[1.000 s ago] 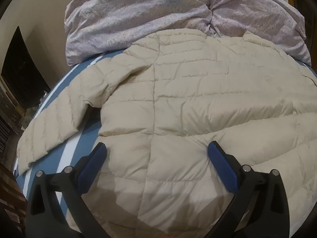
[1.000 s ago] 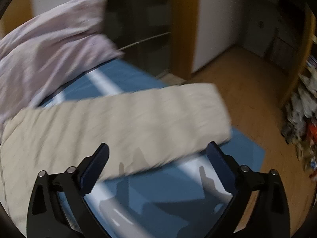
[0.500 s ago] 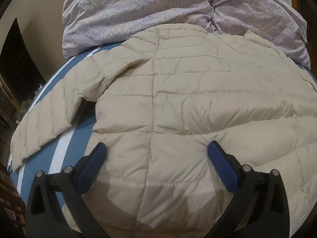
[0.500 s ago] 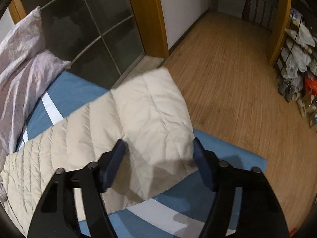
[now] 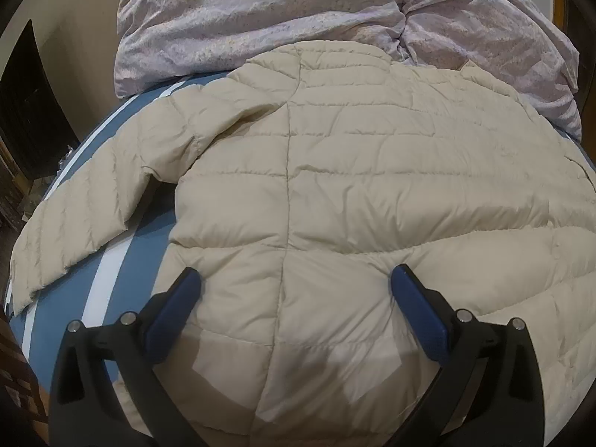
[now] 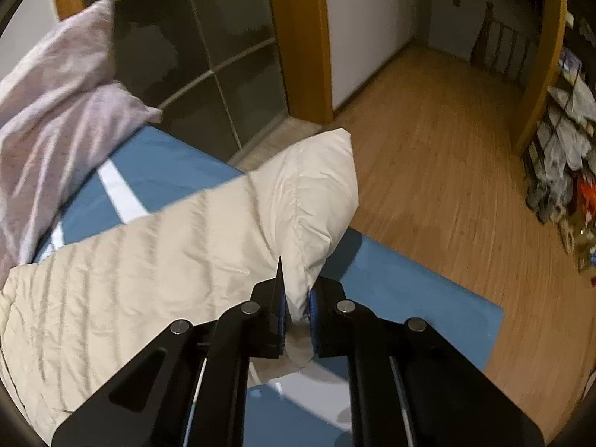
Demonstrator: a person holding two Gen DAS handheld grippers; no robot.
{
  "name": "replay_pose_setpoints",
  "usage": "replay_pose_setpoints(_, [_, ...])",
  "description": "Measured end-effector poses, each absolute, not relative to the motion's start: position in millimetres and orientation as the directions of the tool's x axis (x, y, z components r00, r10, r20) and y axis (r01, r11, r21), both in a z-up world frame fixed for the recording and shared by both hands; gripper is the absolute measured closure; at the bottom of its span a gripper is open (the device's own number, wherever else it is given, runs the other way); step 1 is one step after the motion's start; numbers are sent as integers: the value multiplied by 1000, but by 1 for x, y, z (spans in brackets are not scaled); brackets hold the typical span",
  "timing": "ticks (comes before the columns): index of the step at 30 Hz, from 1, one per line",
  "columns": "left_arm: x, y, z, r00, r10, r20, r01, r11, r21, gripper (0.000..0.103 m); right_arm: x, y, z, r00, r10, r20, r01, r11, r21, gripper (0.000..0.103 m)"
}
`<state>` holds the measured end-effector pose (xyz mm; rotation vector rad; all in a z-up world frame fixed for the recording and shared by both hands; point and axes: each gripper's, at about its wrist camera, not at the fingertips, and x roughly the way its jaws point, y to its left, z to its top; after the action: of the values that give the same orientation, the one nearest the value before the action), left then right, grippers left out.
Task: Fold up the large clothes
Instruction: 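Fold the held sleeve across the jacket back and open the right tool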
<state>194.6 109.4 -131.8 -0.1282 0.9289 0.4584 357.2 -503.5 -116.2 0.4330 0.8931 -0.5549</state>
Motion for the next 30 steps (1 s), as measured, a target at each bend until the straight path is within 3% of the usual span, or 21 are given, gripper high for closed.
replay_pose_setpoints(6, [195,109,-132,511,325,-796,-434,897,88,2,374,-448,-86,588,-225,-777,499,857,129,93])
replay_pose_setpoints(12, [195,109,-131,511,325,-796,-434,897,87,2,406,-348,-75,649,-67,-758,285,945,161,93])
replay_pose_setpoints(18, [195,109,-131,511,324,-796,-435,897,86,2,427,-235,-77,629,112,-769,55,981,188,93])
replay_pose_setpoints(30, [195,107,-132,511,317,-799,-434,897,78,2,411,-84,-93,529,296,-796,-225,953,204,93])
